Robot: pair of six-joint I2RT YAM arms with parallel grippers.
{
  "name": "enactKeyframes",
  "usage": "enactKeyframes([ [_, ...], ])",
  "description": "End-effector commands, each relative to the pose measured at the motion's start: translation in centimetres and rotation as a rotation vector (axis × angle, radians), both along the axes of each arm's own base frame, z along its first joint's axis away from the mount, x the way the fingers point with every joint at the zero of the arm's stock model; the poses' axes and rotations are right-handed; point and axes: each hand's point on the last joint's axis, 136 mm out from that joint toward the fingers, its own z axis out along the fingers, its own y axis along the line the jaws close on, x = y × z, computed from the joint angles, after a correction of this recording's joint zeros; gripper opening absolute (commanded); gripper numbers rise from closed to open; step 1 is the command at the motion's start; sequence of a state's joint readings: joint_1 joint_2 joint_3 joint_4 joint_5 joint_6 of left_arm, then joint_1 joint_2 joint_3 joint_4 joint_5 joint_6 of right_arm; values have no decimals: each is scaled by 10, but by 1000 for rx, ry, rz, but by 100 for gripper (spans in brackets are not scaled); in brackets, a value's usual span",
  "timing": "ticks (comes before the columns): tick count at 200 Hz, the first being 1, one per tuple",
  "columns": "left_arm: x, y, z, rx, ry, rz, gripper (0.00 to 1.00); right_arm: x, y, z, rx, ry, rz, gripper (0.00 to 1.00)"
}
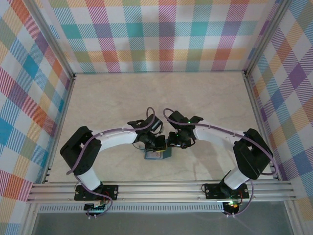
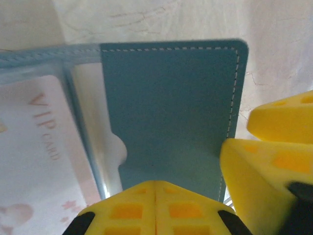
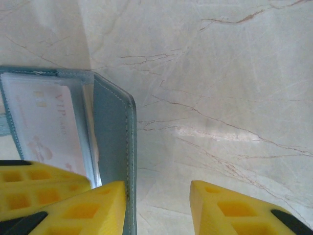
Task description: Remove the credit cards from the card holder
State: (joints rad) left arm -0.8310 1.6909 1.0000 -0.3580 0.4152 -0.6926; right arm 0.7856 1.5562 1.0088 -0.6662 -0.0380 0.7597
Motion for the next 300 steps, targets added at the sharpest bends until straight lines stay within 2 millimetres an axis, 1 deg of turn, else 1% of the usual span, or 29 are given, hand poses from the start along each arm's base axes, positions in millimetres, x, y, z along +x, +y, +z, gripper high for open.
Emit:
enactKeyframes([
  [1, -2, -16, 6, -42, 7, -9, 7, -10, -9, 10, -8, 25, -38, 40],
  [9, -3, -16, 5, -37, 6, -10, 7, -11, -8, 14, 8, 28, -42, 39],
  [24, -3, -12, 1, -18, 5, -5, 7, -12, 4, 20, 87, 28, -49, 35],
  [40, -4, -7, -4, 8, 2, 1, 7, -11, 20, 18, 186, 40, -56, 23],
  [51, -4, -6, -5, 11, 0, 4, 7, -11, 28, 15, 222, 60, -59, 17],
  [58, -4, -5, -6, 14, 0, 5, 7, -11, 32, 13, 237, 70, -58, 15],
  [77, -6, -2, -7, 18, 0, 11, 7, -9, 39, 4, 252, 93, -65, 14],
  [94, -6, 2, -5, 23, -9, 18, 6, -9, 38, -6, 232, 107, -70, 13],
  [109, -3, 10, 2, 47, -45, 37, 6, -8, 36, -12, 213, 111, -74, 13],
  [145, 9, 43, 23, 149, -154, 102, 8, -7, 30, -27, 176, 122, -77, 15],
  [170, 15, 66, 29, 203, -180, 128, 10, -11, 30, -37, 173, 146, -75, 15],
  [187, 16, 78, 24, 219, -161, 137, 10, -13, 31, -40, 177, 155, -64, 15],
  [204, 15, 88, 14, 239, -143, 150, 10, -14, 30, -43, 168, 163, -51, 16],
  [220, 14, 93, 2, 238, -120, 158, 10, -16, 29, -44, 171, 163, -48, 17],
  [244, 11, 102, -17, 281, -94, 158, 9, -19, 27, -51, 151, 180, -39, 17],
  [286, 3, 112, -34, 314, -63, 155, 8, -20, 13, -70, 40, 204, -28, 16],
  [300, -1, 118, -39, 337, -57, 152, 8, -19, 11, -74, 22, 202, -18, 16],
])
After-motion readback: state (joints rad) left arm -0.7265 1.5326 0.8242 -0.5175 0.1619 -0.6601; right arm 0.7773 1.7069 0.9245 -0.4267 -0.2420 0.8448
